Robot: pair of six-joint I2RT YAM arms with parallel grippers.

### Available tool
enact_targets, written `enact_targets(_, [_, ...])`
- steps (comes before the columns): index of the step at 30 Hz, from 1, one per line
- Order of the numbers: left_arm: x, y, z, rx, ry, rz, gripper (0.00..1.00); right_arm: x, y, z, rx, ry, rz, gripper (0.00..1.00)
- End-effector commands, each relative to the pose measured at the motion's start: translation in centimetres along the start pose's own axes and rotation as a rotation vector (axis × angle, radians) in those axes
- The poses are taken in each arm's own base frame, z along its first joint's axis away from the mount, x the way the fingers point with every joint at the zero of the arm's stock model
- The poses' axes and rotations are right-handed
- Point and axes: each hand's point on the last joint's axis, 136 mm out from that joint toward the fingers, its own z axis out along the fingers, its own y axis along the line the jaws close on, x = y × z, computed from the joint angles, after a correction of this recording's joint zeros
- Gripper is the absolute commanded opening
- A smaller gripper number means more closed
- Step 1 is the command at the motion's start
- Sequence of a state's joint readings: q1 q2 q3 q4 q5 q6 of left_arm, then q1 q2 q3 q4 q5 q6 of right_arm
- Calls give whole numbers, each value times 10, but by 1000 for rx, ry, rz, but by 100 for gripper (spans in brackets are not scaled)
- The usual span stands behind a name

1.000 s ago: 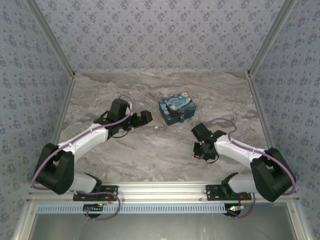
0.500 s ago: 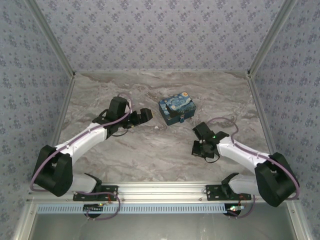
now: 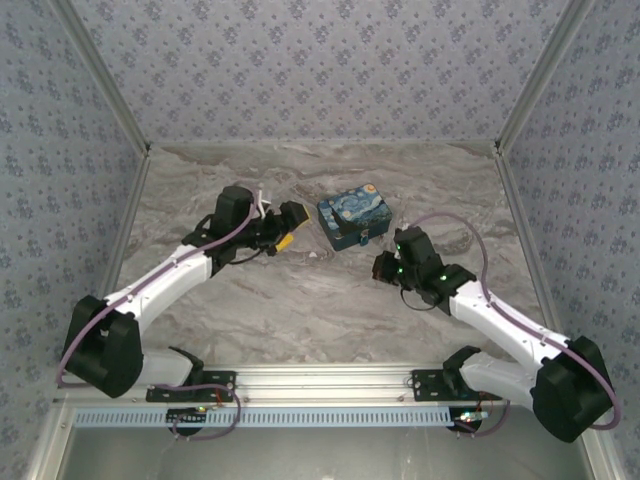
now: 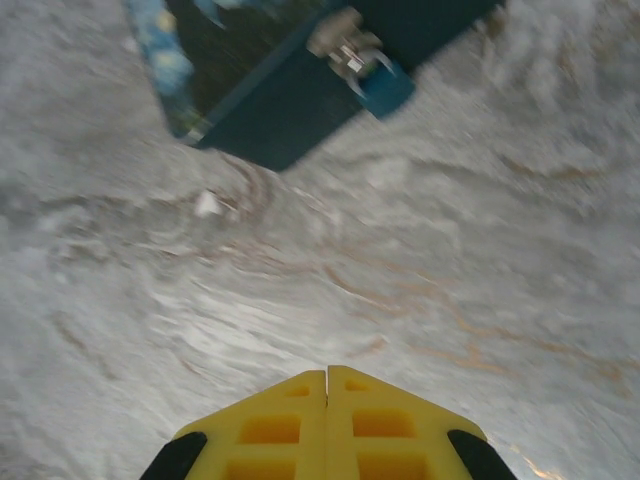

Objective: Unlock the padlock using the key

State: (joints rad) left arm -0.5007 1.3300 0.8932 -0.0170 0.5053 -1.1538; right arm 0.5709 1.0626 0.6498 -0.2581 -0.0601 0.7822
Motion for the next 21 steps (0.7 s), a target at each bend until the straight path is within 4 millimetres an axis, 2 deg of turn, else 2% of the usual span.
enact_targets(1, [7,-18,5,84,44,-185,89,-26,37,-14,-121,-79,12,0])
enact_targets(4, [10,-18,9,84,59,-304,87,-32,51,-17,-159,-102,3,0])
enact_targets(10, [23,-17,16,70,93,-528,82,-37,66,-12,-187,-112,-9,0])
enact_targets(21, [55,1,31,15,163,-802,70,-40,111,1,-277,-125,-45,0])
